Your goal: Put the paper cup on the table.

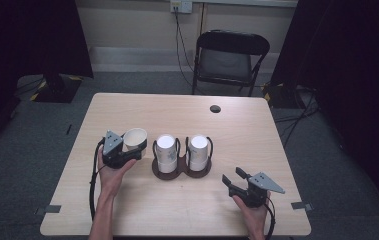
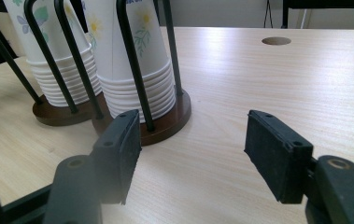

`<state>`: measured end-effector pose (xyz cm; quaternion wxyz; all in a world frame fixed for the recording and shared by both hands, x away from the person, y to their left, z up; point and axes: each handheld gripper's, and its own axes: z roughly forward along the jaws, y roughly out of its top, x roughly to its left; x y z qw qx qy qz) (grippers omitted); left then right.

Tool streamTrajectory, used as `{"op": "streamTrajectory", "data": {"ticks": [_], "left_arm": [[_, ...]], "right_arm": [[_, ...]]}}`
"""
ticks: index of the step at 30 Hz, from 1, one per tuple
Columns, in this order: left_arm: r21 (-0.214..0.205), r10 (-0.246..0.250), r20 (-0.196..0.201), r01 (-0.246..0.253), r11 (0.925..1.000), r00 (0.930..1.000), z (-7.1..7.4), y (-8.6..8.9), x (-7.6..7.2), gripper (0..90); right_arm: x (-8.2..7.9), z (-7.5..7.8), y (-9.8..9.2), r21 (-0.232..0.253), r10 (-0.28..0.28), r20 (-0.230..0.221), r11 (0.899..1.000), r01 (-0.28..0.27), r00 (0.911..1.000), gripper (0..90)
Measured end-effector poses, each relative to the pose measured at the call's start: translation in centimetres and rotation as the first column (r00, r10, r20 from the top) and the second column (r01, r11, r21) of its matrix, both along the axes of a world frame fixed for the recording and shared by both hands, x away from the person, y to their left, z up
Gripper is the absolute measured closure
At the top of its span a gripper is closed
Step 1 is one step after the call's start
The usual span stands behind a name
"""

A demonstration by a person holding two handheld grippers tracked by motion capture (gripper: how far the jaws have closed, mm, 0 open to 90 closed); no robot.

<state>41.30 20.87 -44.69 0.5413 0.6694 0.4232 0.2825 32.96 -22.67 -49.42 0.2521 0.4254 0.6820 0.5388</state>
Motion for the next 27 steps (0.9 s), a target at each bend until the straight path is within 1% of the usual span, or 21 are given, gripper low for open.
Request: {"op": "streamTrajectory", "data": {"ticks": [1, 2, 4, 5, 6, 7, 8, 9, 10, 12, 13, 14, 16, 18, 20, 21, 22, 23, 24, 26, 27], "left_arm": [[0.002, -0.002, -0.004, 0.002, 1.0000, 1.0000, 0.0, 0.1, 0.2, 28.1], [0.022, 0.017, 0.000, -0.017, 0.9996, 0.9999, 0.1, 0.1, 0.4, 28.1], [0.004, 0.016, -0.006, -0.016, 0.9999, 0.9999, 0.1, 0.3, 0.9, 28.1], [0.011, 0.022, -0.005, -0.022, 0.9997, 0.9998, 0.0, 0.3, 1.3, 28.1], [0.017, 0.028, 0.004, -0.028, 0.9995, 0.9996, -0.1, 0.3, 1.5, 28.1], [0.032, 0.032, -0.028, -0.031, 0.9990, 0.9991, -0.2, 0.2, 2.1, 27.1], [0.032, 0.032, -0.028, -0.031, 0.9990, 0.9991, -0.2, 0.2, 2.1, 26.7], [0.057, 0.035, -0.019, -0.034, 0.9978, 0.9992, -0.4, 0.1, 2.3, 26.7], [0.066, 0.034, -0.027, -0.032, 0.9973, 0.9990, -0.5, 0.0, 2.5, 26.7], [0.068, 0.032, -0.031, -0.030, 0.9973, 0.9990, -0.9, 0.0, 2.9, 26.4], [0.079, 0.034, -0.039, -0.031, 0.9964, 0.9986, -1.0, 0.0, 3.2, 26.3], [0.078, 0.036, -0.039, -0.033, 0.9964, 0.9986, -1.1, 0.0, 3.4, 26.4], [0.065, 0.036, -0.052, -0.032, 0.9974, 0.9980, -1.4, 0.2, 3.8, 26.0], [0.068, 0.046, -0.056, -0.042, 0.9968, 0.9974, -1.7, 0.4, 4.2, 25.8], [0.055, 0.049, -0.073, -0.045, 0.9975, 0.9962, -2.1, 0.6, 4.4, 25.7], [0.060, 0.046, -0.084, -0.041, 0.9974, 0.9955, -2.3, 0.6, 4.6, 25.4], [0.060, 0.051, -0.092, -0.045, 0.9972, 0.9945, -2.5, 0.6, 4.7, 25.1], [0.070, 0.059, -0.105, -0.052, 0.9962, 0.9927, -2.7, 0.6, 4.8, 24.7], [0.059, 0.053, -0.117, -0.046, 0.9972, 0.9918, -2.9, 0.6, 4.9, 24.4], [0.067, 0.057, -0.128, -0.048, 0.9966, 0.9901, -3.2, 0.5, 5.1, 24.2], [0.065, 0.050, -0.133, -0.042, 0.9970, 0.9898, -3.3, 0.5, 5.1, 23.9]], "right_arm": [[0.0, 0.0, 0.0, 0.001, 0.002, 0.002, 1.000, -0.002, 1.0000, 35.6], [-0.1, 0.0, 0.0, 0.001, 0.004, 0.005, 1.000, -0.004, 1.0000, 35.7], [-0.1, 0.0, 0.0, -0.002, 0.004, 0.011, 1.000, -0.004, 0.9999, 36.1], [-0.1, 0.0, 0.0, -0.002, 0.003, 0.010, 1.000, -0.003, 0.9999, 36.1], [-0.1, 0.0, 0.0, -0.001, 0.004, 0.009, 1.000, -0.004, 0.9999, 36.2], [-0.2, 0.0, 0.0, -0.003, 0.006, 0.013, 1.000, -0.006, 0.9999, 36.2], [-0.2, 0.0, 0.0, -0.003, 0.006, 0.013, 1.000, -0.006, 0.9999, 36.2], [-0.2, 0.0, 0.0, -0.004, 0.010, 0.015, 1.000, -0.010, 0.9998, 36.3], [-0.2, 0.0, 0.0, -0.004, 0.013, 0.015, 1.000, -0.013, 0.9998, 36.2], [-0.3, 0.0, 0.1, -0.008, 0.009, 0.020, 1.000, -0.009, 0.9998, 36.4], [-0.3, 0.0, 0.1, -0.008, 0.011, 0.017, 1.000, -0.011, 0.9998, 36.5], [-0.2, 0.0, 0.1, -0.010, 0.015, 0.016, 1.000, -0.015, 0.9998, 36.5], [-0.2, 0.0, 0.1, -0.006, 0.014, 0.015, 1.000, -0.014, 0.9998, 36.5], [-0.2, 0.0, 0.0, -0.003, 0.015, 0.011, 1.000, -0.015, 0.9998, 36.5], [-0.2, 0.0, 0.0, -0.001, 0.014, 0.009, 1.000, -0.014, 0.9999, 36.6], [-0.2, 0.0, 0.0, 0.000, 0.013, 0.009, 1.000, -0.013, 0.9999, 36.6], [-0.2, 0.0, 0.0, -0.001, 0.014, 0.009, 1.000, -0.014, 0.9999, 36.6], [-0.2, 0.0, 0.0, -0.002, 0.015, 0.009, 1.000, -0.015, 0.9998, 36.7], [-0.2, 0.0, 0.0, -0.001, 0.016, 0.009, 1.000, -0.016, 0.9998, 36.6], [-0.2, 0.0, 0.0, 0.005, 0.017, 0.008, 1.000, -0.017, 0.9998, 36.7], [-0.2, 0.0, -0.1, 0.008, 0.016, 0.005, 1.000, -0.016, 0.9999, 36.7]]}}
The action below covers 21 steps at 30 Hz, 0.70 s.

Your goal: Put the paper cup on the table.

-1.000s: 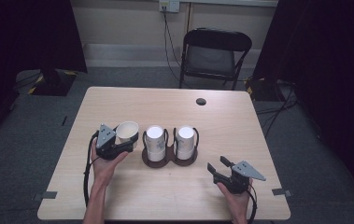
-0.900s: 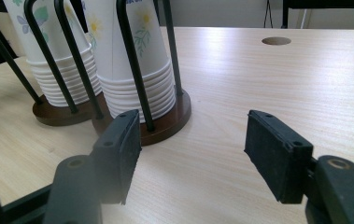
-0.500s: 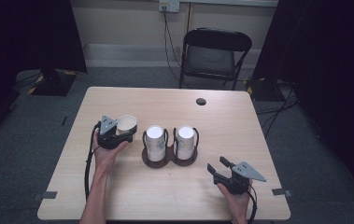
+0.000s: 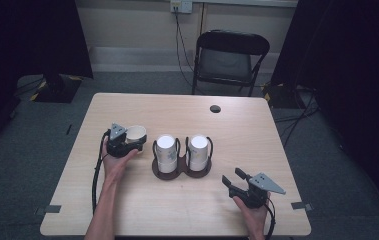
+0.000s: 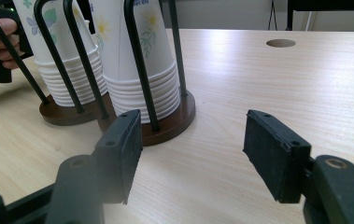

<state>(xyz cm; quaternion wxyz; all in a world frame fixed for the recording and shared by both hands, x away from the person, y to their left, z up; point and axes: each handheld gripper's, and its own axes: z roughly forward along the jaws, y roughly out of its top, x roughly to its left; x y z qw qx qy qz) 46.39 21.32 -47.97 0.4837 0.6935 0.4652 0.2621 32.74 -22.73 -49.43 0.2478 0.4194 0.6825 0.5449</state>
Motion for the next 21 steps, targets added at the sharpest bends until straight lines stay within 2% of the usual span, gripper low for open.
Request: {"op": "streamTrajectory", "data": {"ticks": [4, 10, 13, 14, 15, 19, 21], "left_arm": [[0.023, -0.006, -0.012, 0.006, 0.9997, 0.9999, -0.2, -0.2, 0.0, 23.3], [0.025, 0.003, -0.030, -0.002, 0.9997, 0.9995, -0.7, 0.0, -0.1, 17.8], [0.011, 0.009, -0.044, -0.009, 0.9999, 0.9990, -0.9, 0.1, -0.2, 16.6], [-0.002, 0.014, -0.039, -0.014, 0.9999, 0.9991, -0.9, 0.1, -0.2, 15.9], [0.014, 0.010, -0.039, -0.010, 0.9999, 0.9992, -0.8, 0.1, -0.4, 15.9], [0.008, 0.013, -0.038, -0.013, 0.9999, 0.9992, -0.8, 0.0, -0.8, 15.8], [0.027, 0.008, -0.040, -0.007, 0.9996, 0.9992, -0.9, 0.1, -1.2, 15.7]], "right_arm": [[0.0, 0.0, 0.0, 0.000, 0.004, 0.000, 1.000, -0.004, 1.0000, 36.6], [0.0, 0.0, 0.0, -0.005, 0.008, 0.001, 1.000, -0.008, 1.0000, 36.7], [0.0, 0.0, 0.0, -0.006, 0.008, 0.004, 1.000, -0.008, 1.0000, 36.7], [0.0, 0.0, 0.0, -0.006, 0.008, 0.002, 1.000, -0.008, 1.0000, 36.6], [0.0, 0.0, 0.0, -0.006, 0.008, 0.002, 1.000, -0.008, 1.0000, 36.6], [0.0, 0.0, 0.0, -0.003, 0.006, 0.001, 1.000, -0.006, 1.0000, 36.5], [0.1, 0.0, 0.0, -0.003, 0.008, -0.004, 1.000, -0.008, 1.0000, 36.3]]}}
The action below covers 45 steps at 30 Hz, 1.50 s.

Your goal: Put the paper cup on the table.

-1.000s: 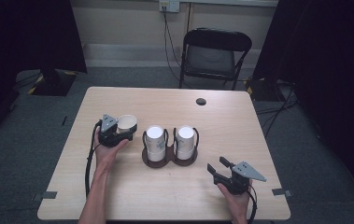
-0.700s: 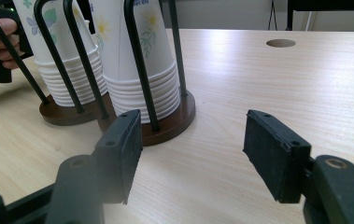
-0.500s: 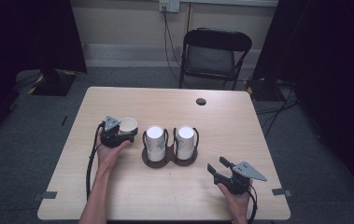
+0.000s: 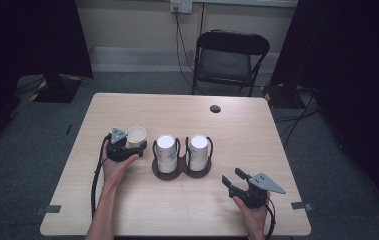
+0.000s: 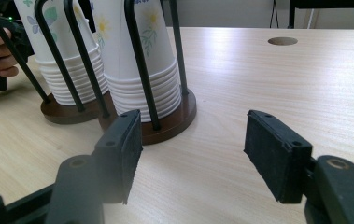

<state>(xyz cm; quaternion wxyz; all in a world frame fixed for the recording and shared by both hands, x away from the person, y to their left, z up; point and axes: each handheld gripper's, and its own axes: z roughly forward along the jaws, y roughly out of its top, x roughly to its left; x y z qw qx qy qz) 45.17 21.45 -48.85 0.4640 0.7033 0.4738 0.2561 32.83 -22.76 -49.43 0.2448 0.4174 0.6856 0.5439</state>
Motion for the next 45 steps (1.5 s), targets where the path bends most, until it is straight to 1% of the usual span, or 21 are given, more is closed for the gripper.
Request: {"op": "streamTrajectory", "data": {"ticks": [5, 6, 7, 10, 13, 15, 16, 18, 20, 21, 23, 24, 26, 28, 30, 31, 33, 35, 39, 42, 45], "left_arm": [[-0.025, 0.015, 0.008, -0.015, 0.9996, 0.9999, -0.1, 0.3, -0.7, 15.7], [-0.022, 0.016, 0.015, -0.015, 0.9996, 0.9998, 0.0, 0.4, -0.9, 15.7], [0.001, 0.010, 0.019, -0.010, 1.0000, 0.9998, 0.2, 0.5, -1.3, 15.7], [-0.011, 0.016, 0.033, -0.015, 0.9998, 0.9993, 0.4, 0.6, -1.9, 15.7], [-0.009, -0.018, 0.033, 0.019, 0.9998, 0.9993, 0.7, 0.8, -2.7, 15.7], [0.007, -0.018, 0.080, 0.018, 0.9998, 0.9967, 0.8, 0.8, -3.4, 15.6], [0.003, -0.026, 0.080, 0.026, 0.9997, 0.9964, 1.0, 0.8, -3.6, 15.6], [-0.009, -0.024, 0.113, 0.025, 0.9996, 0.9933, 1.2, 0.7, -4.3, 15.6], [0.003, -0.030, 0.115, 0.030, 0.9995, 0.9928, 1.6, 0.6, -4.9, 15.6], [0.011, -0.020, 0.133, 0.018, 0.9998, 0.9909, 1.7, 0.6, -5.2, 15.6], [-0.031, 0.007, 0.150, -0.002, 0.9995, 0.9887, 1.8, 0.8, -5.9, 15.5], [-0.036, 0.006, 0.157, 0.000, 0.9994, 0.9877, 1.8, 0.8, -6.2, 15.4], [-0.014, 0.017, 0.161, -0.015, 0.9998, 0.9868, 1.8, 0.8, -6.8, 15.4], [-0.027, 0.029, 0.160, -0.025, 0.9993, 0.9868, 1.6, 1.0, -7.4, 15.5], [-0.065, 0.019, 0.153, -0.009, 0.9978, 0.9880, 1.6, 1.3, -8.4, 15.5], [-0.050, 0.017, 0.160, -0.009, 0.9987, 0.9870, 1.6, 1.5, -9.2, 15.4], [-0.044, 0.019, 0.158, -0.013, 0.9990, 0.9873, 1.6, 1.5, -9.4, 15.5], [-0.071, 0.026, 0.157, -0.015, 0.9974, 0.9873, 1.3, 1.6, -10.2, 15.6], [-0.064, 0.039, 0.156, -0.029, 0.9975, 0.9870, 1.1, 1.6, -11.5, 15.4], [-0.074, 0.048, 0.172, -0.036, 0.9966, 0.9839, 0.9, 1.5, -12.6, 15.5], [-0.057, 0.046, 0.173, -0.036, 0.9977, 0.9839, 0.8, 1.4, -13.3, 15.5]], "right_arm": [[-0.1, 0.0, 0.0, 0.001, -0.002, 0.003, 1.000, 0.002, 1.0000, 35.9], [-0.1, 0.0, 0.0, 0.001, -0.003, 0.004, 1.000, 0.003, 1.0000, 35.9], [-0.1, 0.0, 0.0, 0.003, -0.003, 0.003, 1.000, 0.003, 1.0000, 35.8], [-0.1, 0.0, 0.0, 0.003, -0.004, 0.003, 1.000, 0.004, 1.0000, 35.7], [-0.1, 0.0, 0.0, 0.006, -0.006, 0.000, 1.000, 0.006, 1.0000, 35.6], [-0.1, 0.0, 0.0, 0.004, -0.006, 0.001, 1.000, 0.006, 1.0000, 35.5], [-0.1, 0.0, 0.0, 0.004, -0.006, 0.001, 1.000, 0.006, 1.0000, 35.5], [-0.1, 0.0, 0.0, 0.004, -0.006, 0.003, 1.000, 0.006, 1.0000, 35.5], [-0.1, 0.0, -0.1, 0.007, -0.004, 0.003, 1.000, 0.004, 1.0000, 35.4], [-0.1, 0.0, -0.1, 0.007, -0.004, 0.003, 1.000, 0.004, 1.0000, 35.4], [-0.1, 0.0, 0.0, 0.008, -0.008, 0.004, 1.000, 0.008, 1.0000, 35.4], [-0.1, 0.0, 0.0, 0.007, -0.008, 0.004, 1.000, 0.008, 1.0000, 35.4], [-0.1, 0.0, 0.0, 0.010, -0.012, 0.007, 1.000, 0.012, 0.9999, 35.3], [-0.1, 0.0, -0.1, 0.011, -0.013, 0.009, 1.000, 0.013, 0.9999, 35.3], [-0.1, 0.0, -0.1, 0.012, -0.013, 0.008, 1.000, 0.013, 0.9999, 35.2], [-0.2, 0.0, -0.1, 0.013, -0.015, 0.008, 1.000, 0.014, 0.9999, 35.2], [-0.2, 0.0, -0.1, 0.014, -0.015, 0.010, 1.000, 0.015, 0.9998, 35.2], [-0.2, 0.0, -0.1, 0.013, -0.016, 0.010, 1.000, 0.016, 0.9998, 35.1], [-0.2, 0.0, -0.1, 0.015, -0.019, 0.012, 1.000, 0.018, 0.9998, 34.7], [-0.2, 0.0, -0.2, 0.017, -0.019, 0.009, 1.000, 0.019, 0.9998, 34.3], [-0.2, 0.0, -0.2, 0.017, -0.021, 0.009, 1.000, 0.020, 0.9997, 34.1]]}}
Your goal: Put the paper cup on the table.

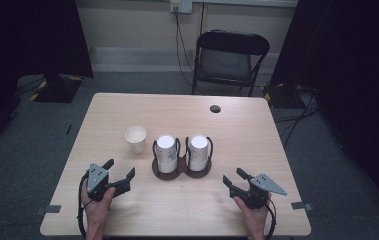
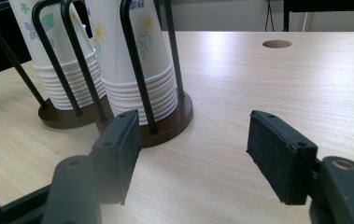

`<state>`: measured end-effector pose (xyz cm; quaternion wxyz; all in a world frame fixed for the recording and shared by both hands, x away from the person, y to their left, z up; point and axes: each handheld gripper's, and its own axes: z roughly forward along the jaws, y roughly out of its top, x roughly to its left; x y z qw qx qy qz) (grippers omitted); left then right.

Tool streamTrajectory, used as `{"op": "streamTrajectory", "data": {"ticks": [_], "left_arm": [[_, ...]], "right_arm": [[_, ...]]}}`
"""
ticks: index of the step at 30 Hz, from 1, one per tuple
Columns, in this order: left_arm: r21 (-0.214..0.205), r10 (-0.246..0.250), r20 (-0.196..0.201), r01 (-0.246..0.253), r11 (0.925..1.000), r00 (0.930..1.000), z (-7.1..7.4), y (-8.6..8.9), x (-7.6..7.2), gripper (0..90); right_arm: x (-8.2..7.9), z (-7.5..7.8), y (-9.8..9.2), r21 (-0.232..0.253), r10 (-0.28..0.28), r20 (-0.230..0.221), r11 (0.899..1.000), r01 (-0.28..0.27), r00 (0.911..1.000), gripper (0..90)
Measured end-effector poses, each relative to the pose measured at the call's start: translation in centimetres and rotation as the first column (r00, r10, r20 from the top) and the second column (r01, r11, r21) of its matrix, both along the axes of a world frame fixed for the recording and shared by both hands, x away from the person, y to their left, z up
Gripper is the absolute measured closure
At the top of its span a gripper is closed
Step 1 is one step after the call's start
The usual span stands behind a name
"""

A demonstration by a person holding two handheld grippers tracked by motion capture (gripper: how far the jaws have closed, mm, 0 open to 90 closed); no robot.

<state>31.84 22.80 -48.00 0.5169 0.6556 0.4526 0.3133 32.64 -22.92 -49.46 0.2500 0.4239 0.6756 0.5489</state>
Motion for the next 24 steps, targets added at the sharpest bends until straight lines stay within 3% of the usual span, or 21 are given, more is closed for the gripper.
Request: {"op": "streamTrajectory", "data": {"ticks": [8, 14, 17, 21, 24], "left_arm": [[-0.012, 0.032, 0.003, -0.032, 0.9994, 0.9995, -0.8, 0.2, -1.4, 15.6], [0.013, 0.071, -0.001, -0.071, 0.9974, 0.9974, -1.6, 0.3, -2.0, 15.4], [-0.003, 0.079, 0.004, -0.079, 0.9968, 0.9968, -1.6, 0.5, -2.0, 15.4], [0.017, 0.081, -0.016, -0.081, 0.9966, 0.9966, -1.6, 0.3, -1.7, 15.4], [-0.012, 0.077, -0.013, -0.078, 0.9969, 0.9969, -1.6, 0.6, -1.6, 15.5]], "right_arm": [[0.0, 0.0, 0.0, 0.002, 0.000, -0.001, 1.000, 0.000, 1.0000, 33.8], [0.0, 0.0, 0.0, 0.001, -0.004, -0.002, 1.000, 0.004, 1.0000, 33.6], [0.0, 0.0, 0.0, 0.001, -0.006, -0.002, 1.000, 0.006, 1.0000, 33.5], [0.0, 0.0, -0.1, 0.004, -0.012, -0.001, 1.000, 0.012, 0.9999, 33.1], [-0.1, 0.0, -0.1, 0.011, -0.014, 0.003, 1.000, 0.014, 0.9999, 32.5]]}}
